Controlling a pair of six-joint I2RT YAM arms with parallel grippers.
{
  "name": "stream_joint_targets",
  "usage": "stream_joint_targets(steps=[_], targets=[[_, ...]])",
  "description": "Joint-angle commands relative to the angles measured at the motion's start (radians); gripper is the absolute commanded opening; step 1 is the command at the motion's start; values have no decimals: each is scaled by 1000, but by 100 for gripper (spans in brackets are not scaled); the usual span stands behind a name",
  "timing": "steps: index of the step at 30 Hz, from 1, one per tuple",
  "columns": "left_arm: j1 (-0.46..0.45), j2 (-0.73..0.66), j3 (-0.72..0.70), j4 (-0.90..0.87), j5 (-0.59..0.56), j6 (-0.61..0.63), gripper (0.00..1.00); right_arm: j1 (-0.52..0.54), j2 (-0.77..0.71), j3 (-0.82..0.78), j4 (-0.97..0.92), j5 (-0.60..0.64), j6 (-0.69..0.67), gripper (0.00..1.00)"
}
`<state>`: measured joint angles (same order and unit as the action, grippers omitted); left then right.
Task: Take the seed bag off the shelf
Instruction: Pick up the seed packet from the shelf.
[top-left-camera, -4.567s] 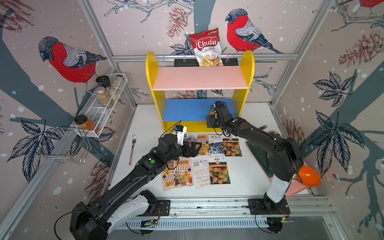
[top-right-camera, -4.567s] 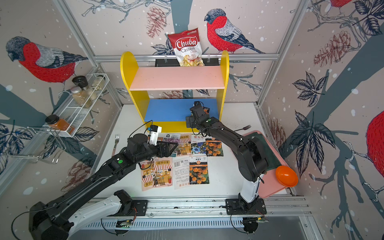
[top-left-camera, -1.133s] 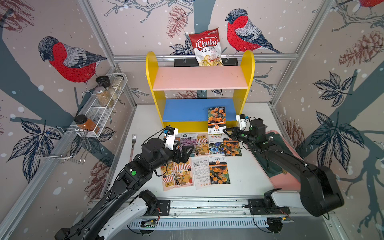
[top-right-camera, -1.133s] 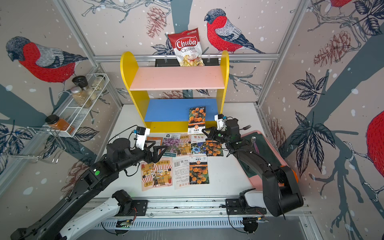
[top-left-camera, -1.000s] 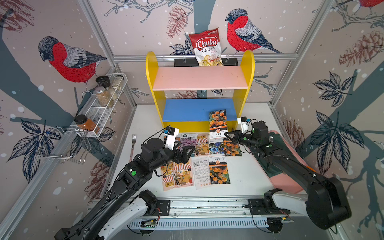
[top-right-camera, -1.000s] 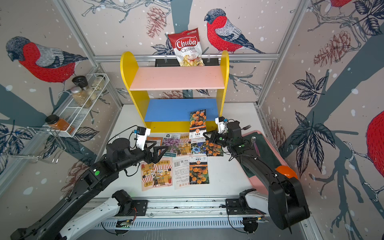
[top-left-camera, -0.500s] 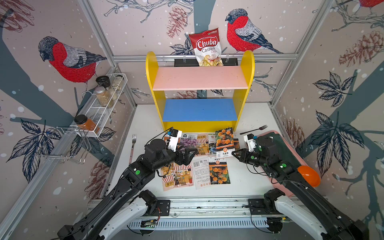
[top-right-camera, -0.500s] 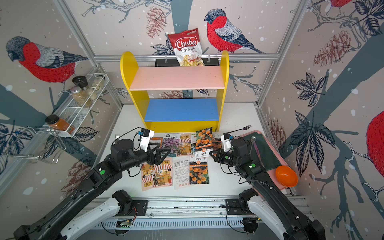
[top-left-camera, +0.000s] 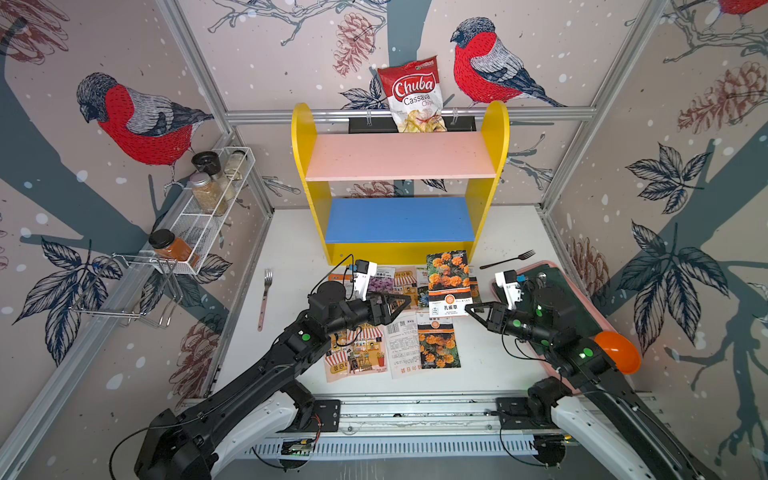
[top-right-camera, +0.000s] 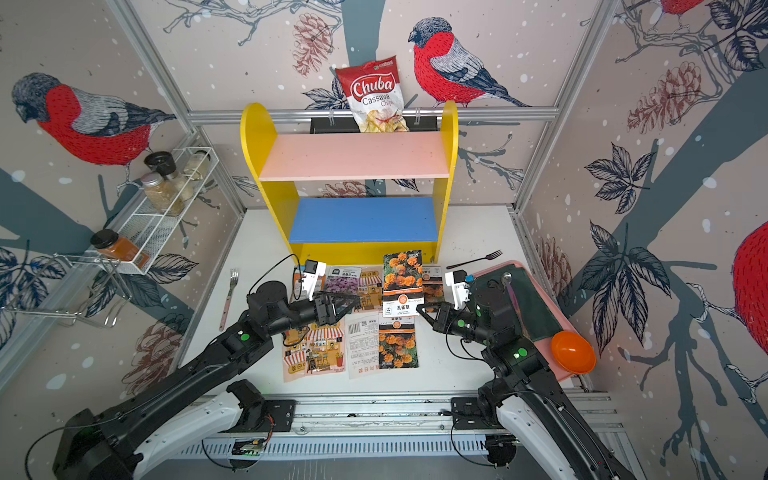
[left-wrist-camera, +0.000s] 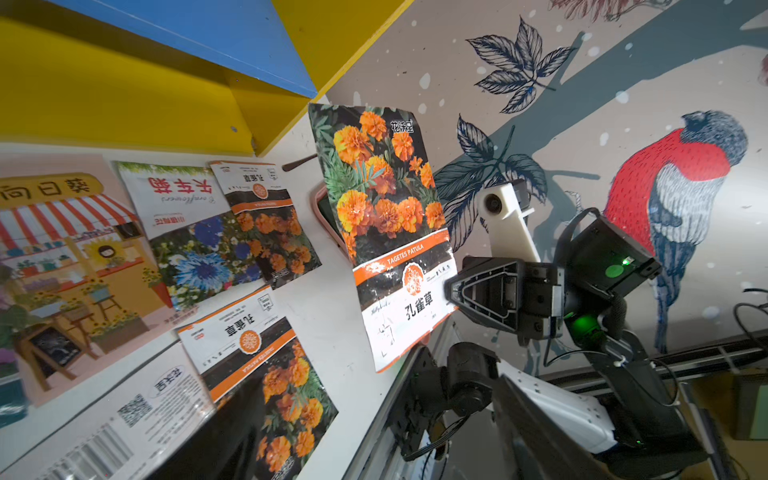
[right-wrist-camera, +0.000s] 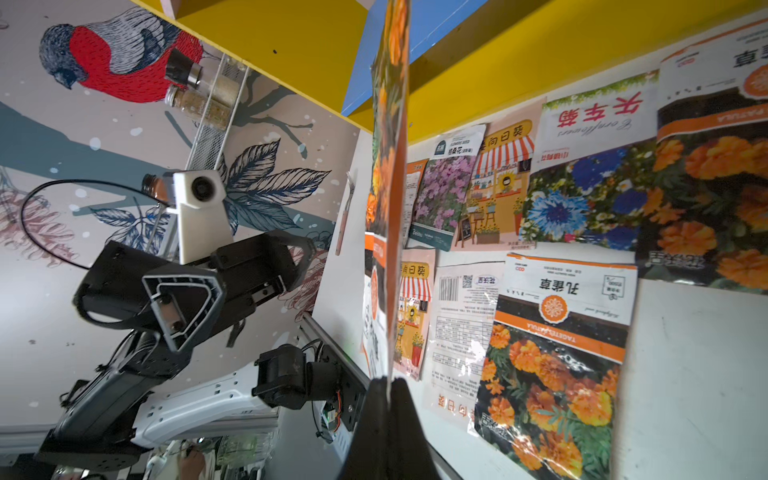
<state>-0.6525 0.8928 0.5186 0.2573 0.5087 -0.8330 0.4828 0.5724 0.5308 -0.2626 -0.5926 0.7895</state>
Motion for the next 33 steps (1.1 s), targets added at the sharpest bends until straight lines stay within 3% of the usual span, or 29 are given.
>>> stream_joint_targets(steps=[1, 9, 19, 25, 33], targets=[[-1, 32, -16, 222, 43, -101, 84, 15, -7, 6, 91, -56, 35, 0], [-5, 147, -24, 395, 67, -172, 79, 73, -7, 8, 167, -74, 66, 0], [-36, 225, 25, 439, 85, -179, 72, 123, 8, -17, 228, -58, 88, 0], [-40, 232, 31, 435, 90, -180, 52, 137, 14, -23, 244, -52, 90, 0], [-39, 237, 57, 387, 88, -159, 7, 139, 16, -16, 235, -45, 80, 0]])
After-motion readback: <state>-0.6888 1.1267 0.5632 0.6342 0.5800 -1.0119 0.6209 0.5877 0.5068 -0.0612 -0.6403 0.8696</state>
